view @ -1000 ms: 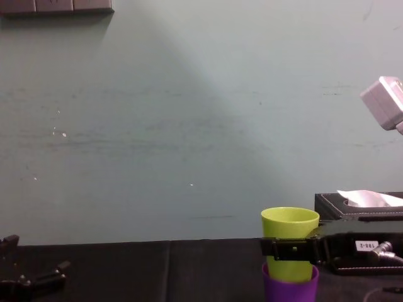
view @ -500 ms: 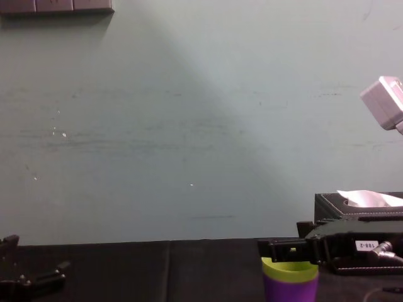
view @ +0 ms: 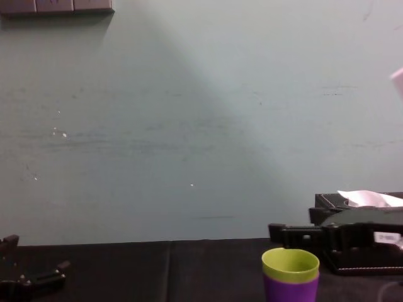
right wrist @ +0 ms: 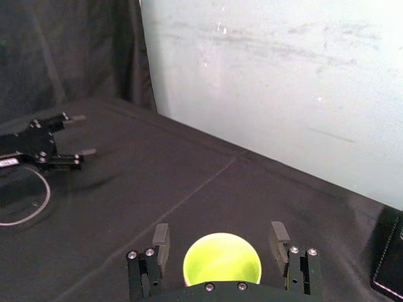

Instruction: Stack the three plastic cups sequentially using one hand.

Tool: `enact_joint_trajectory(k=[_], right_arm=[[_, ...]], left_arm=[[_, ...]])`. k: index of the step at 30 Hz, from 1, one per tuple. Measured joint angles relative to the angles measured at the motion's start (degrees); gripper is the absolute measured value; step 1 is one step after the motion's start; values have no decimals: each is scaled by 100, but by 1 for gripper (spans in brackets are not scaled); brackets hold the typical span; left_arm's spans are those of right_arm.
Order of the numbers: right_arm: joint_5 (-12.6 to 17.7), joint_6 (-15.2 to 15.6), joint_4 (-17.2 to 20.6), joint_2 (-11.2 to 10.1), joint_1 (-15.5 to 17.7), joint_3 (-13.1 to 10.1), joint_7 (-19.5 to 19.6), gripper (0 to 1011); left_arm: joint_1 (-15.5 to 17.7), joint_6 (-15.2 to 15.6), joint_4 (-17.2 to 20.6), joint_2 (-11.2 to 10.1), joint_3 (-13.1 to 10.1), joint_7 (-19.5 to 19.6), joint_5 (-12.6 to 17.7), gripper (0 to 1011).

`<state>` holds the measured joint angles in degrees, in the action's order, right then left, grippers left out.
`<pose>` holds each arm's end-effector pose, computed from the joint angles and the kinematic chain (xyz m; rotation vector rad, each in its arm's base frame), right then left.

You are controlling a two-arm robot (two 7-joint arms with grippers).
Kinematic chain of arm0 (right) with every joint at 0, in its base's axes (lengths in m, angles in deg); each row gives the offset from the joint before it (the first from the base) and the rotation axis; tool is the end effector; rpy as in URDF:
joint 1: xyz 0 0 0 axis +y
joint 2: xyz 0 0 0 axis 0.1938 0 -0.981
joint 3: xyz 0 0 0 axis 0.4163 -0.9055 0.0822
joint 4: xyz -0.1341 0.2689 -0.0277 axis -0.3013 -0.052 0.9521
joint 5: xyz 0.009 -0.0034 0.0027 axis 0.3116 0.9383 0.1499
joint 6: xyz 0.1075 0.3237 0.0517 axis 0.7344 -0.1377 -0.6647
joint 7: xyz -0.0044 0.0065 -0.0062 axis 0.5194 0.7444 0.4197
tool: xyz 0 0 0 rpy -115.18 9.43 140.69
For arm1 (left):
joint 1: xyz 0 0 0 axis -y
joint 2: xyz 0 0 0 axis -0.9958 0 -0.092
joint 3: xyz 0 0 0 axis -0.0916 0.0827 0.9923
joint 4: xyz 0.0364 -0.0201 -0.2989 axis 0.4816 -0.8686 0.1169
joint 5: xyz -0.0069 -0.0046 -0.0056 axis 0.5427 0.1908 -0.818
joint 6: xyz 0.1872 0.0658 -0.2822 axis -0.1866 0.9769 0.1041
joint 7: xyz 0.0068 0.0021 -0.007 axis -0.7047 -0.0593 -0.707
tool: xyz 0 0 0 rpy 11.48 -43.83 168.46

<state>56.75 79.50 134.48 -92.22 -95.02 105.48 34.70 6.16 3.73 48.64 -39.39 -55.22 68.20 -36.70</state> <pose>0.4195 -0.0205 -0.2380 -0.1746 0.0181 -0.8433 0.3941 0.0797 -0.3186 0.3044 -0.2851 1.2481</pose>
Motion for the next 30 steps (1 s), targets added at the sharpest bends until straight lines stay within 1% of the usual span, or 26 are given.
enact_joint_trajectory(k=[1,2,4,5,8,9,11,14,17,24,30], right_arm=[[26,-43,69,-29,78,-40,6,1003],[77,-150,226,-97,267,-136,14,1003],[129,-282,364,-164,459,-225,16,1003],[168,-421,488,-235,660,-310,14,1003],[206,-622,647,-339,933,-412,-4,1002],[211,-751,739,-411,1122,-461,-35,1003],[202,-926,847,-506,1363,-514,-86,1003],[184,-1095,939,-609,1631,-569,-166,1003],[145,-1217,991,-679,1836,-602,-226,1003],[32,-1388,995,-761,2150,-623,-317,1003],[-95,-1444,892,-763,2262,-565,-380,1003]], left_arm=[[0,0,0,0,0,0,0,1011],[0,0,0,0,0,0,0,1011],[0,0,0,0,0,0,0,1012],[0,0,0,0,0,0,0,1011],[0,0,0,0,0,0,0,1011],[0,0,0,0,0,0,0,1011],[0,0,0,0,0,0,0,1011],[0,0,0,0,0,0,0,1011],[0,0,0,0,0,0,0,1011],[0,0,0,0,0,0,0,1011],[0,0,0,0,0,0,0,1011]])
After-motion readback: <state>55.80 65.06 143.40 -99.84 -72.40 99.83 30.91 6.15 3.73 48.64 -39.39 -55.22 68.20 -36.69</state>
